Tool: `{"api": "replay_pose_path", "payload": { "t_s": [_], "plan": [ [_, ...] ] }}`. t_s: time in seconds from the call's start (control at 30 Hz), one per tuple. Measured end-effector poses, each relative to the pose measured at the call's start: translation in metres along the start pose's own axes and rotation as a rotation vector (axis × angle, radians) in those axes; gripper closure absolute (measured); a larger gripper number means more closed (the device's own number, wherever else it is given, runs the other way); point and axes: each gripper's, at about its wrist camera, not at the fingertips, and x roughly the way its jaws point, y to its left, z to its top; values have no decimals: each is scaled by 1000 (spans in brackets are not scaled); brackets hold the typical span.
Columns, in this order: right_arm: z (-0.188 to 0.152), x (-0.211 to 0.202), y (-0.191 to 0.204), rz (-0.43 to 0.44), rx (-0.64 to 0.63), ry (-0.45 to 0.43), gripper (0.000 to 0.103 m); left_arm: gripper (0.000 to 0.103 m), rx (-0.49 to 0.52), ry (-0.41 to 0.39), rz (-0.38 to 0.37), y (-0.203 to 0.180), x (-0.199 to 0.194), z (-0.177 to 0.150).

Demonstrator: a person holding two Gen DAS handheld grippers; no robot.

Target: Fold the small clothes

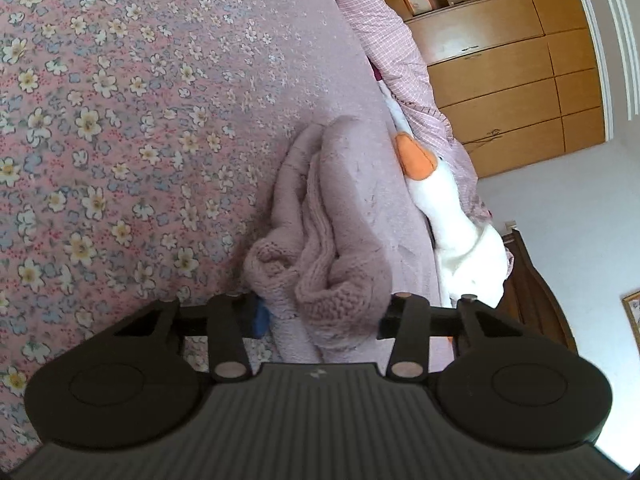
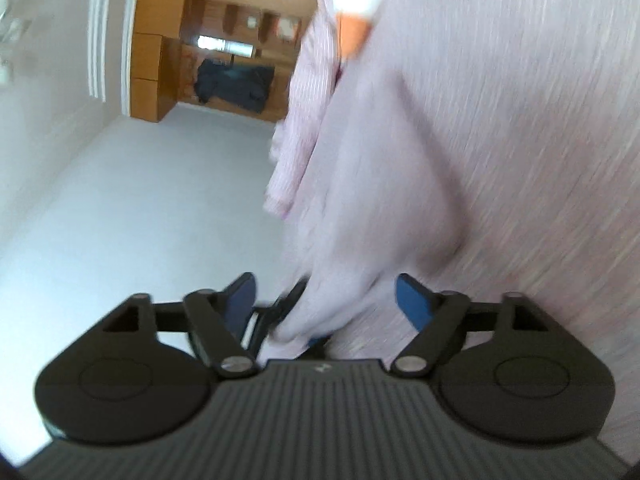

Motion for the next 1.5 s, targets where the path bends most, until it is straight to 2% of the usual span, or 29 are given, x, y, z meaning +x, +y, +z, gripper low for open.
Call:
{"api": "replay_pose_path", "payload": {
  "t_s": [0.1, 0.17, 0.27, 0.4, 0.5, 0.6, 0.67, 0.73, 0.8, 0.87, 1.0, 1.1, 1.2, 1.5],
  "plan": [
    [25, -12, 1, -98, -90, -25, 19, 53, 12, 1, 13, -1, 1, -2],
    [31, -4, -1, -155, -130, 18, 19, 52, 5, 8, 17, 0, 3, -2],
    [34, 18, -8, -191, -121, 97, 22, 52, 24, 16, 17, 1, 0, -2],
    [36, 47, -5, -159, -106, 128, 23, 53, 66, 21, 34, -1, -3, -5],
    [44, 74, 1, -157, -80, 148, 31, 55, 98, 28, 49, -5, -3, -5],
    [48, 86, 2, -152, -67, 170, 29, 56, 124, 28, 59, -8, -2, -5],
    [47, 83, 4, -142, -84, 205, 29, 56, 122, 27, 61, -9, -2, -5],
    [45, 80, 5, -133, -105, 243, 36, 56, 119, 25, 60, -8, -2, -6],
    [43, 77, 2, -129, -109, 250, 43, 56, 125, 19, 61, -7, -1, -8],
    [42, 78, -2, -130, -119, 255, 44, 56, 134, 13, 66, -5, -3, -11],
    [39, 86, -1, -137, -141, 250, 45, 56, 142, 4, 72, -6, -2, -14],
    [36, 87, 0, -145, -167, 234, 55, 56, 131, 12, 66, -6, -1, -13],
    [31, 80, -3, -132, -187, 210, 60, 56, 116, 21, 59, -5, 0, -10],
    [32, 71, -5, -117, -161, 200, 63, 59, 110, 30, 57, -1, -3, -6]
  ]
}}
